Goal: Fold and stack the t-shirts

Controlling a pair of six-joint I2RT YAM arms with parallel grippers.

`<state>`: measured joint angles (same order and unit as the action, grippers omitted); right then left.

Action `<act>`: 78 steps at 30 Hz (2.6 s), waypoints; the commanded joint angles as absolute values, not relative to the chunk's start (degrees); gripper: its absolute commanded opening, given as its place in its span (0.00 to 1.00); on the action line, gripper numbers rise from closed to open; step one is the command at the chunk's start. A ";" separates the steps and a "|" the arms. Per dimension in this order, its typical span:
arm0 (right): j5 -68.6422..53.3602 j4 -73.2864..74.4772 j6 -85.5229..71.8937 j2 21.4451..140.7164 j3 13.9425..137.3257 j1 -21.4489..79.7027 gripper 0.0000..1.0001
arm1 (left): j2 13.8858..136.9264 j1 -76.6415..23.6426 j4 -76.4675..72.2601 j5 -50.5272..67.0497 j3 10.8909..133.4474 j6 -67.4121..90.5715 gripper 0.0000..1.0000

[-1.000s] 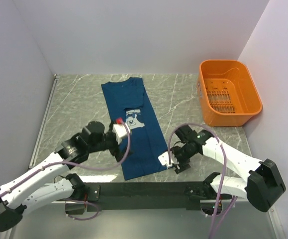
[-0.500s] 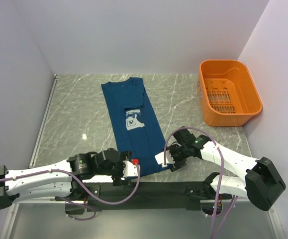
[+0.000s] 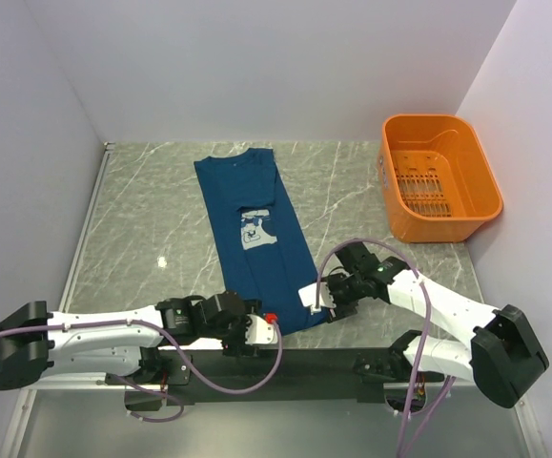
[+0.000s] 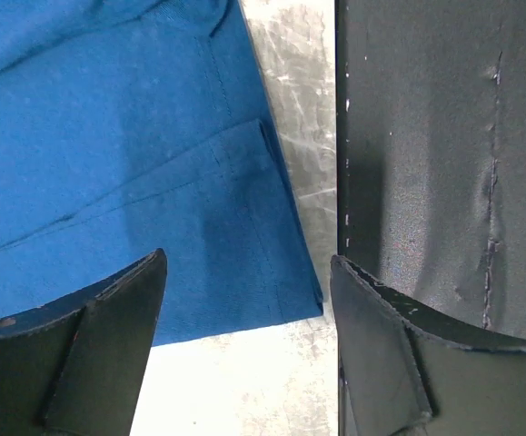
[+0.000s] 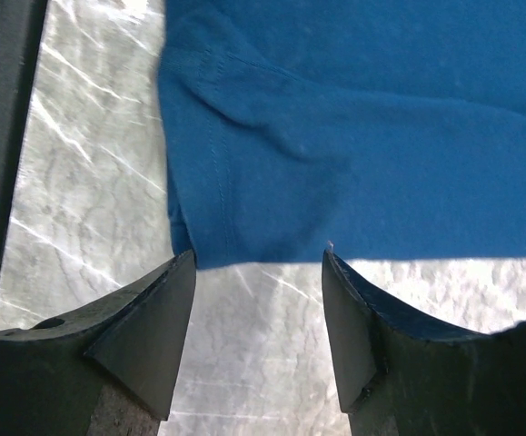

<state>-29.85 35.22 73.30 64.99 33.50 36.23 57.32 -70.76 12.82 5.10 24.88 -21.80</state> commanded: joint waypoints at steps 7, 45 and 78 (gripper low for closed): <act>-32.70 36.30 72.42 61.35 34.72 33.84 0.64 | 60.46 -71.19 8.88 5.80 23.99 -23.99 0.74; -30.32 34.90 80.15 66.18 30.76 41.66 0.73 | 65.66 -71.28 8.18 3.69 24.96 -22.76 0.01; -20.83 25.93 60.30 76.64 32.25 46.93 0.13 | 63.11 -71.28 7.82 5.19 24.43 -23.12 0.01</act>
<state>-27.44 26.79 63.72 74.32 32.77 46.68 64.31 -71.09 8.27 3.79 24.64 -23.05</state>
